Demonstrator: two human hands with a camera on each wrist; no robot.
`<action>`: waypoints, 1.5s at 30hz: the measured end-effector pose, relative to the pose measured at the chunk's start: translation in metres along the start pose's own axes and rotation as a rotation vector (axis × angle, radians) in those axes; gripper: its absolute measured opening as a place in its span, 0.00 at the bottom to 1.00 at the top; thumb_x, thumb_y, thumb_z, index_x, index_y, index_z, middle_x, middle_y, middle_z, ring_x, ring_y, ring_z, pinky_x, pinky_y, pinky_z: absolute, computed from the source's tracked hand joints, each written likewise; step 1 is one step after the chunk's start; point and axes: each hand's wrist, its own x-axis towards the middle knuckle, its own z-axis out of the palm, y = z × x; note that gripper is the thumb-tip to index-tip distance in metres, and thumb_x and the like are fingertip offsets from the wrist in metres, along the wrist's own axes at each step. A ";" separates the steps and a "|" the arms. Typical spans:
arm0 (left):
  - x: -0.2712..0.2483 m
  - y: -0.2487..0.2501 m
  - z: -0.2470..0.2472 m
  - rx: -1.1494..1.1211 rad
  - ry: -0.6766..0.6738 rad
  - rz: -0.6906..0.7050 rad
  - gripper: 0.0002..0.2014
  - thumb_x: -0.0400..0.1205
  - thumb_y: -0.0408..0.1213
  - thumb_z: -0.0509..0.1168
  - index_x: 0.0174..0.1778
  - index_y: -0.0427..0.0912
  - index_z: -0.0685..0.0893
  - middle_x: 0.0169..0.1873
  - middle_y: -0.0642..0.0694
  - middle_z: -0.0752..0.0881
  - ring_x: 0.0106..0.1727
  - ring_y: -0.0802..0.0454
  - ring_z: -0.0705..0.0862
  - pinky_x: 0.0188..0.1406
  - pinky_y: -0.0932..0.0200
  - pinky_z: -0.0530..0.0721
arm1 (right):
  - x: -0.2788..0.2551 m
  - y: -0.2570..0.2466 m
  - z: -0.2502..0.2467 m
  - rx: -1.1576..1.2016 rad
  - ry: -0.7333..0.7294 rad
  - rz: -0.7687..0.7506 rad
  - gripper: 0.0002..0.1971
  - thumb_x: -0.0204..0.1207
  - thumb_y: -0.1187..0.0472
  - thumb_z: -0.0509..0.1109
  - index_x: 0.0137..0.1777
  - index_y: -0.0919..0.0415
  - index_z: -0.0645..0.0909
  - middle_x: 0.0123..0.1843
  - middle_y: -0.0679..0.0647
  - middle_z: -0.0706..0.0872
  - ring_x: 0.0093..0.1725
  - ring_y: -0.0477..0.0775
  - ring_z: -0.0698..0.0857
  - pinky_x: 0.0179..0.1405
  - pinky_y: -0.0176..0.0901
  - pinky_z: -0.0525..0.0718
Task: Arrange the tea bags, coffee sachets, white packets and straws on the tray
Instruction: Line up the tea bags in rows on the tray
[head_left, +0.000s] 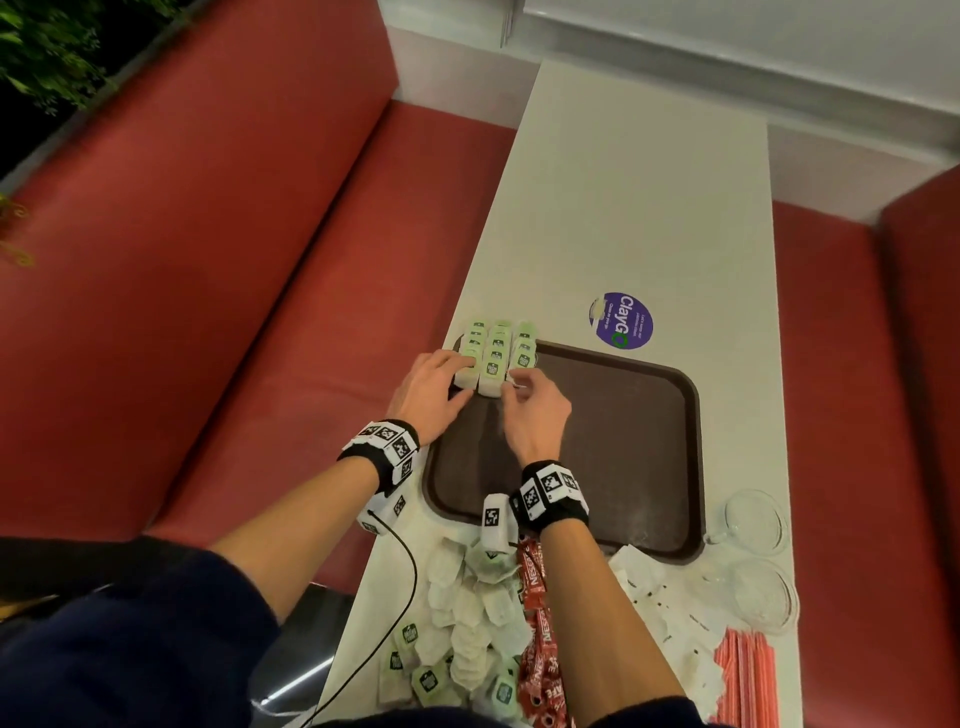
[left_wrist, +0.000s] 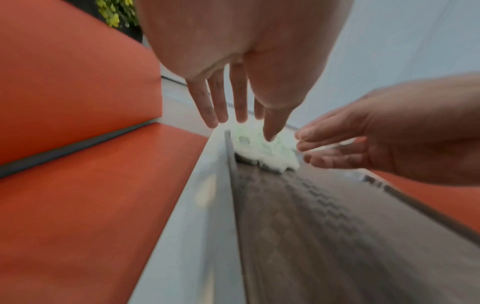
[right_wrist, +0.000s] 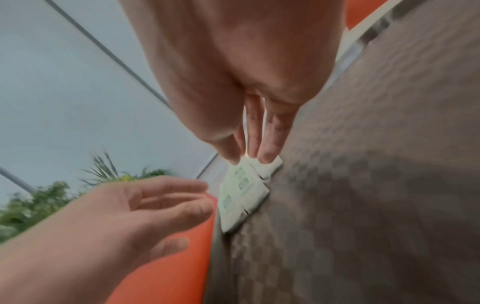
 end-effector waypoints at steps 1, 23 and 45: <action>-0.010 0.003 -0.008 -0.023 -0.009 0.037 0.18 0.88 0.41 0.73 0.74 0.49 0.87 0.70 0.49 0.87 0.71 0.45 0.81 0.70 0.43 0.83 | -0.008 -0.003 -0.011 0.027 0.004 -0.014 0.08 0.84 0.59 0.77 0.61 0.56 0.91 0.55 0.51 0.95 0.50 0.47 0.94 0.62 0.47 0.91; -0.285 -0.006 0.004 0.201 -0.531 0.179 0.47 0.66 0.74 0.78 0.74 0.52 0.71 0.70 0.56 0.70 0.63 0.53 0.78 0.46 0.45 0.91 | -0.225 0.004 -0.042 -0.866 -0.850 -0.515 0.59 0.57 0.36 0.93 0.86 0.35 0.64 0.89 0.58 0.61 0.84 0.65 0.67 0.82 0.67 0.75; -0.264 -0.015 0.024 0.077 -0.294 0.238 0.17 0.90 0.49 0.66 0.61 0.40 0.92 0.55 0.44 0.85 0.55 0.43 0.83 0.56 0.45 0.86 | -0.219 0.038 -0.047 -0.494 -0.614 -0.539 0.10 0.87 0.64 0.73 0.63 0.57 0.94 0.65 0.56 0.91 0.65 0.61 0.89 0.65 0.56 0.88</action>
